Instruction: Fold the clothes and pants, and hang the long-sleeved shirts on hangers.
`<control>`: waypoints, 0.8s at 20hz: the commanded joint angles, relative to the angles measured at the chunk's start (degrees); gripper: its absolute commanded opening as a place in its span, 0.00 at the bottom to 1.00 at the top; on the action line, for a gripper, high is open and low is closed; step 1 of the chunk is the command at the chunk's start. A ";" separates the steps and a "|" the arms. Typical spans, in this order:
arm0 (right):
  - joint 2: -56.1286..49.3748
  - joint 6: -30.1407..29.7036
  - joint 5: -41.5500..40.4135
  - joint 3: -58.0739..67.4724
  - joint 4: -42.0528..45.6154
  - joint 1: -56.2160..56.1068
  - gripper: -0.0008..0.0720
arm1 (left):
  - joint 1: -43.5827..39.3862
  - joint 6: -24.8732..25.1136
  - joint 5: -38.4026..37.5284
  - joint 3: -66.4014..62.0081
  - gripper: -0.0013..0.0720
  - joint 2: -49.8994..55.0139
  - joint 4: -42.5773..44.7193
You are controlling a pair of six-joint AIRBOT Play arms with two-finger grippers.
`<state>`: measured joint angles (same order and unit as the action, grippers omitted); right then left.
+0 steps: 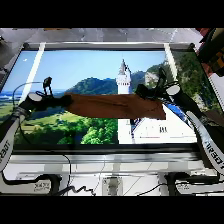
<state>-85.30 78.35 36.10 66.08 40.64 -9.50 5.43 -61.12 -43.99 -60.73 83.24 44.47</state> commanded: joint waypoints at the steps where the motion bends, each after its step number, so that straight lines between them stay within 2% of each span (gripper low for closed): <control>1: -1.42 0.28 -2.40 3.08 1.86 -7.23 0.02 | 0.92 -0.26 -16.74 -6.25 0.03 -6.36 0.09; 4: -6.10 2.84 -2.67 6.49 1.77 -15.23 0.02 | 1.55 -0.48 -22.97 -7.08 0.03 -15.15 0.15; 7: -12.98 7.82 -2.56 11.58 1.57 -24.48 0.02 | 1.88 -0.44 -23.06 -7.08 0.03 -22.32 0.13; 11: -19.91 10.93 -2.62 18.12 1.44 -34.58 0.02 | 1.92 -0.44 -23.10 -7.08 0.03 -25.20 0.09; 13: -20.00 10.78 -2.64 18.86 1.81 -35.89 0.02 | 1.60 -0.44 -23.12 -6.95 0.03 -24.83 0.04; 16: -18.45 10.80 -0.37 18.91 7.08 -31.69 0.02 | 0.24 -0.44 -22.69 -6.82 0.03 -23.56 -1.68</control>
<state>-103.83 88.47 34.00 83.96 43.97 -42.24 6.55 -61.56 -66.70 -67.64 59.33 44.29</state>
